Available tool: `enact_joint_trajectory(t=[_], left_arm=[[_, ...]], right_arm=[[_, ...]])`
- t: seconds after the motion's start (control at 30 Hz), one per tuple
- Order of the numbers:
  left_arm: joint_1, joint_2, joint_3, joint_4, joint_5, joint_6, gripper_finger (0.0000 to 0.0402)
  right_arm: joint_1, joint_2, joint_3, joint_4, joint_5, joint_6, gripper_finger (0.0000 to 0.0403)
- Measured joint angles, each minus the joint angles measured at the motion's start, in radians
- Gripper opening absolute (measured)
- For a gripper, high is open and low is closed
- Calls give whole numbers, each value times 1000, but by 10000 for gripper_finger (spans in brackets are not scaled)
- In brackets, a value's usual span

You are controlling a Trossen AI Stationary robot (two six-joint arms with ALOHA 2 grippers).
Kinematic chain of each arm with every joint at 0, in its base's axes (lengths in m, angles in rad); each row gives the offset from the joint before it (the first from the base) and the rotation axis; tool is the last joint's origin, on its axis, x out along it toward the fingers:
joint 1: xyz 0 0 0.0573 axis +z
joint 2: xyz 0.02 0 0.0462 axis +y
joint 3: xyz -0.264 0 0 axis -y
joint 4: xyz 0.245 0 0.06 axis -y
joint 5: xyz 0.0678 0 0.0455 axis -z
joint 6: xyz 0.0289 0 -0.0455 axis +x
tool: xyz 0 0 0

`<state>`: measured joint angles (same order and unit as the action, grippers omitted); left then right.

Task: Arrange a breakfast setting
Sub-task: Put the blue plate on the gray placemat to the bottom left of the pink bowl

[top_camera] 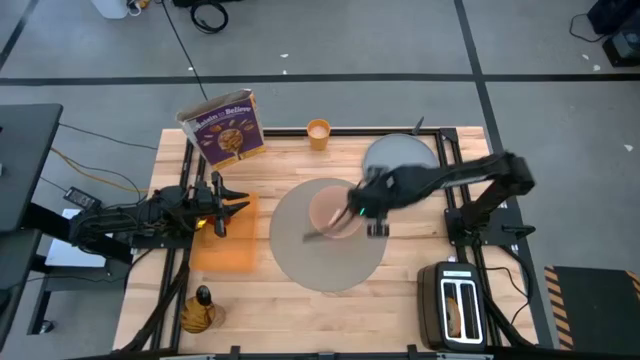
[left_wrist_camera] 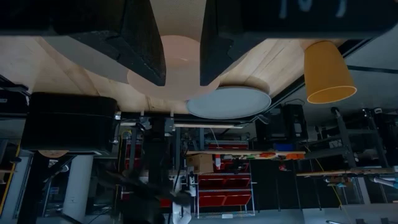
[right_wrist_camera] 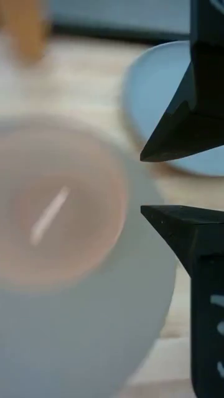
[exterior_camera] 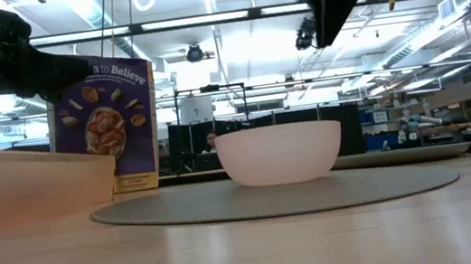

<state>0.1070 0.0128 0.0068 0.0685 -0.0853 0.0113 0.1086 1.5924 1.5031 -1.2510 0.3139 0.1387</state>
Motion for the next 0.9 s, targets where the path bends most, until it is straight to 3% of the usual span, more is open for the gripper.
enact_joint_trajectory(t=[0.27,0.47,0.77,0.9], left_arm=[[0,0,0,0,0,0,107],[0,0,0,0,0,0,107],[0,0,0,0,0,0,107],[0,0,0,0,0,0,107]], right_arm=[[-92,-243,-121,10,46,122,130],[-106,-367,-364,164,88,129,130],[-128,-399,-806,599,83,105,129],[-170,-383,-919,723,83,97,129]])
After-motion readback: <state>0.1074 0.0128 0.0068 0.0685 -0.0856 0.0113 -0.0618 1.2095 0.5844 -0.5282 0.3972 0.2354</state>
